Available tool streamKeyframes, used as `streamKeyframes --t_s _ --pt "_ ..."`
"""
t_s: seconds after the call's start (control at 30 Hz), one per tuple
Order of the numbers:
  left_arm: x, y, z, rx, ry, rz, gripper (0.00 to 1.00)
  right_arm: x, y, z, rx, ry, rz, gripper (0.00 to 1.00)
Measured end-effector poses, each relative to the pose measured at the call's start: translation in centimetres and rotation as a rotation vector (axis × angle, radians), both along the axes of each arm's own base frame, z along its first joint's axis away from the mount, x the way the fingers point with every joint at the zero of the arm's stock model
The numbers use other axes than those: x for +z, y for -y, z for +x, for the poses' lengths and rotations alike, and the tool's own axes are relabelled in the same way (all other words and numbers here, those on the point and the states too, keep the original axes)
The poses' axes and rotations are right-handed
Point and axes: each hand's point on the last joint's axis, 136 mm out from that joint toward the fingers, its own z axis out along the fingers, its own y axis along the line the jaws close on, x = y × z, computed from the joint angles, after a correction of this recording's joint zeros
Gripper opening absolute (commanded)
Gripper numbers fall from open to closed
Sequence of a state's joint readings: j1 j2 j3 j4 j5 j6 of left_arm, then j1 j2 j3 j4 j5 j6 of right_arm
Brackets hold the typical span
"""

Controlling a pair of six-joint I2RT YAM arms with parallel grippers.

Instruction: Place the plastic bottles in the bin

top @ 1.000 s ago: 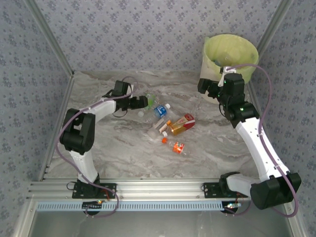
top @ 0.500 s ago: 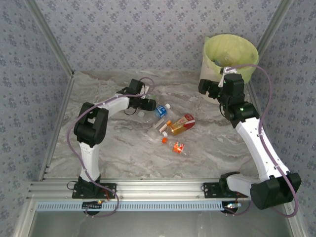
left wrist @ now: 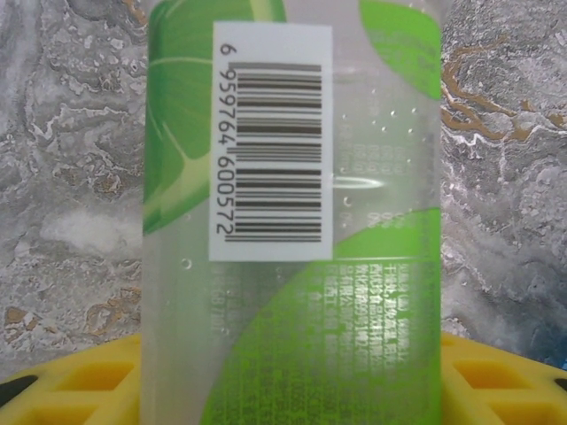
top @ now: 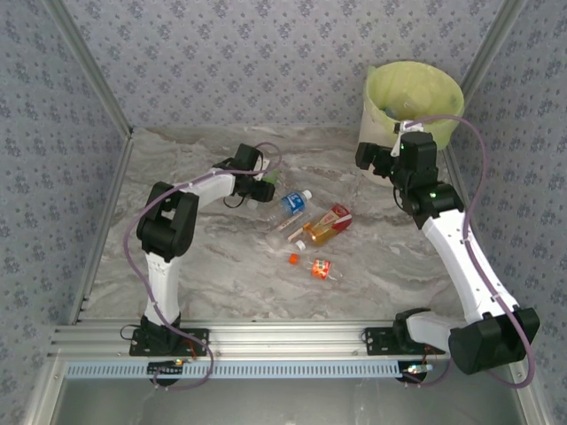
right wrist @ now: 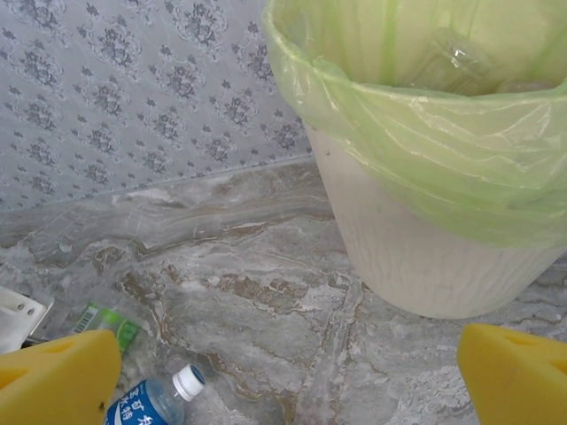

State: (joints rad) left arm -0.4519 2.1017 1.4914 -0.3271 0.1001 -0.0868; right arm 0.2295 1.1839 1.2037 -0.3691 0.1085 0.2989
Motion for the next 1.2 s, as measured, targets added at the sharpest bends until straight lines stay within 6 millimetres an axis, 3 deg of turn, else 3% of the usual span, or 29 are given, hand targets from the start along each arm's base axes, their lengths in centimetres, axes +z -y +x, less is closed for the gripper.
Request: streamKeyframes --t_s 0.17,0.5,0.67,1.0,1.2 --pt "0.9 -0.1 -0.2 -0.001 0.011 -0.009 0.48 -0.2 -0.9 0.1 0.032 -0.005 0.034 1.00" --pt "9.7 -1.0 -2.0 0.021 0.202 -0.119 0.46 -3.1 -4.1 0.5 0.101 -0.079 0.188 1.00" --pt "12.2 -1.1 -3.7 0.021 0.252 -0.185 0.46 -4.0 -6.6 0.7 0.148 -0.106 0.296 1.00" --pt "15.8 3.0 -7.5 -0.095 0.336 -0.275 0.46 -3.5 -11.5 1.2 0.281 -0.132 0.501 1.00" --pt "17.8 3.6 -8.0 -0.117 0.401 -0.319 0.46 -3.1 -14.3 1.2 0.399 -0.165 0.595 1.00"
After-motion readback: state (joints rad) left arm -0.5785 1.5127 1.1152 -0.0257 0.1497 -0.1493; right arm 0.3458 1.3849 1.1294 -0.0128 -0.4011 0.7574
